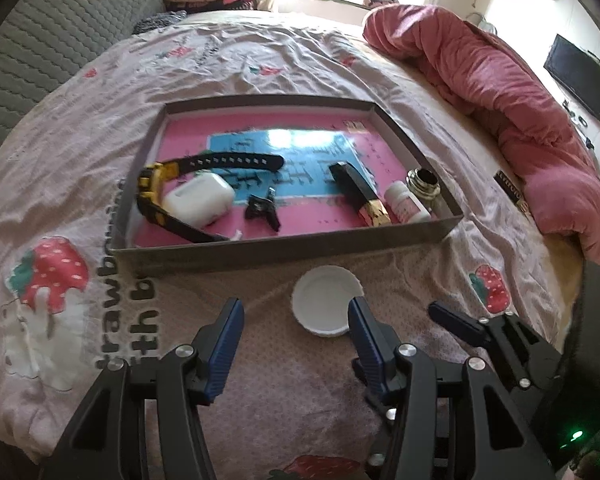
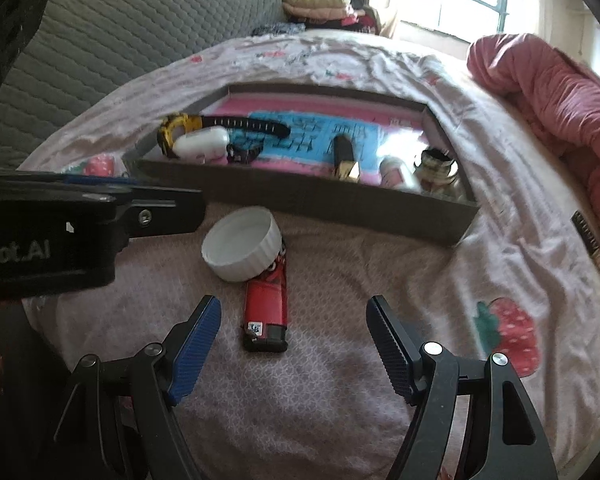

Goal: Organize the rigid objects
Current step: 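Pull both open grippers back from the box toward the white cap and red lighter, then close right gripper on the red lighter while left gripper moves toward the white bottle cap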

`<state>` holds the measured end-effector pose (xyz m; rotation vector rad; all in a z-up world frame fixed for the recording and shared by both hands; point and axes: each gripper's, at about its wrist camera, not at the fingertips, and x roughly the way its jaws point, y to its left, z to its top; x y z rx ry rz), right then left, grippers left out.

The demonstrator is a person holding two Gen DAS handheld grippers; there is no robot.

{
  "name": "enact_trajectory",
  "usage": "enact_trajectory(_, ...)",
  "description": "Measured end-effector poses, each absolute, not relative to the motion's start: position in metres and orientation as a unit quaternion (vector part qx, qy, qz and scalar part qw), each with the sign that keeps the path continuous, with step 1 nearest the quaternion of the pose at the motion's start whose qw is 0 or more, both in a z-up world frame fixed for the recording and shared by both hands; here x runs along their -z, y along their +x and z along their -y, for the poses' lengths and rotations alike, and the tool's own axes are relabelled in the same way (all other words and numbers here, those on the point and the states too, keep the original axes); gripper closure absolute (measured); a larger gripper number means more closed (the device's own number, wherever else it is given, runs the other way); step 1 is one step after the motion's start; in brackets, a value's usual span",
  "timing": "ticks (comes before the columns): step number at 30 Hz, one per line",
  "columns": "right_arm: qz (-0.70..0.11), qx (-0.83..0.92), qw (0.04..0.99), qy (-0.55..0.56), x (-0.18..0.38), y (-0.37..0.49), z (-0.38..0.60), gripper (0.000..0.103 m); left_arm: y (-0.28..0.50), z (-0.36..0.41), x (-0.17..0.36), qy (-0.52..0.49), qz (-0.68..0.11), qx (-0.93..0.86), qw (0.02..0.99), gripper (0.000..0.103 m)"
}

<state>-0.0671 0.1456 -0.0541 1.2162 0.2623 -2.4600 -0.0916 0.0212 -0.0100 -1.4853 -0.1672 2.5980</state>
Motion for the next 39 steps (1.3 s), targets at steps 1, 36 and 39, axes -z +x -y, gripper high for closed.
enact_trajectory(1,-0.094,0.874,0.193,0.435,0.057,-0.068,-0.145,0.027,-0.093,-0.024,0.013,-0.496,0.055,-0.864,0.075,0.049)
enact_trajectory(36,-0.067,0.874,0.206,0.435,0.066,-0.087,-0.148,0.027,-0.125,-0.044,0.052,-0.524,0.061,-0.843,0.105,0.046)
enact_trajectory(39,-0.072,0.875,0.206,0.433,0.066,-0.087,-0.145,0.027,-0.126,-0.042,0.057,-0.53,0.063,-0.84,0.096,0.046)
